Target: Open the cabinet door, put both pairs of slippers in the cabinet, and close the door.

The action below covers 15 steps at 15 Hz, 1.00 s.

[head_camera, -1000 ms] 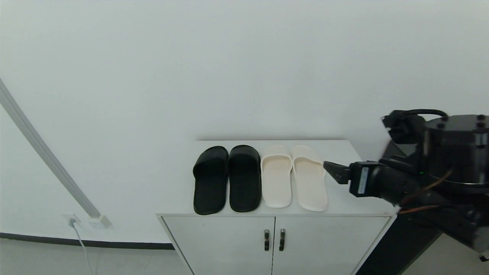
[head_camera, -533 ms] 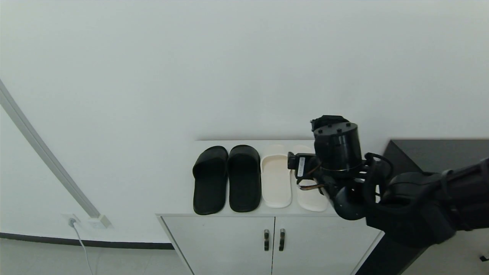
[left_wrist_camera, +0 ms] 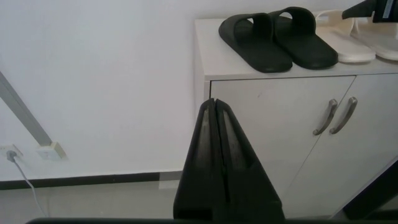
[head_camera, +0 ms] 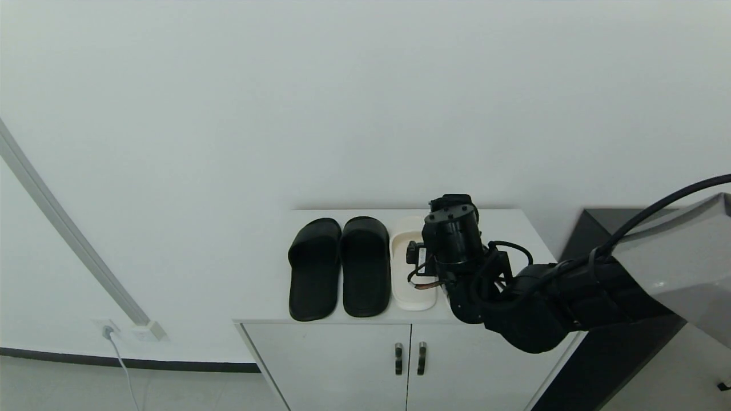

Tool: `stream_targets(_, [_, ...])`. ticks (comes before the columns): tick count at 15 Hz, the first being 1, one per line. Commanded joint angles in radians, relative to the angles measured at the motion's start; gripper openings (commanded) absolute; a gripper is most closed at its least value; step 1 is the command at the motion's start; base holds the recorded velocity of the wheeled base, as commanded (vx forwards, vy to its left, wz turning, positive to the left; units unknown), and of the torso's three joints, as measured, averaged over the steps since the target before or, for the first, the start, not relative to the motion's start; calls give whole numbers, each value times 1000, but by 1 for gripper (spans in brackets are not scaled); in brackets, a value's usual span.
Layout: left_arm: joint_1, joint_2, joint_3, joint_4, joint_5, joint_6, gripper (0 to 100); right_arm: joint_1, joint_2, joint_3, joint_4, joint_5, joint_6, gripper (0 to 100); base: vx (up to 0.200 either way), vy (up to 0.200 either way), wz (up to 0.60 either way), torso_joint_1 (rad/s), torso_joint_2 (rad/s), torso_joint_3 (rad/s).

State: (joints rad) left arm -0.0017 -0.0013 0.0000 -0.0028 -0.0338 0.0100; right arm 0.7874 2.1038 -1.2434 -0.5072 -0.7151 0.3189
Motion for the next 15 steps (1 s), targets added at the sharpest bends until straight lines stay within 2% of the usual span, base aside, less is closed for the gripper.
stream_targets(1, [0,1,0,0,0,1,0,-7,54,-36,-1,5,0,100,0,0,0,0,0,0])
stream_targets(12, [0,1,0,0,0,-2,0,-71,200,-217,-1,26,-21,100,0,0,0,0,0,0])
stream_targets(13, [0,1,0,0,0,-2,0,-73,203,-217,-1,26,-24,0,0,0,0,0,0,0])
stream_targets(15, [0,1,-2,0,0,-2,0,-73,203,-218,-1,26,-26,0,0,0,0,0,0,0])
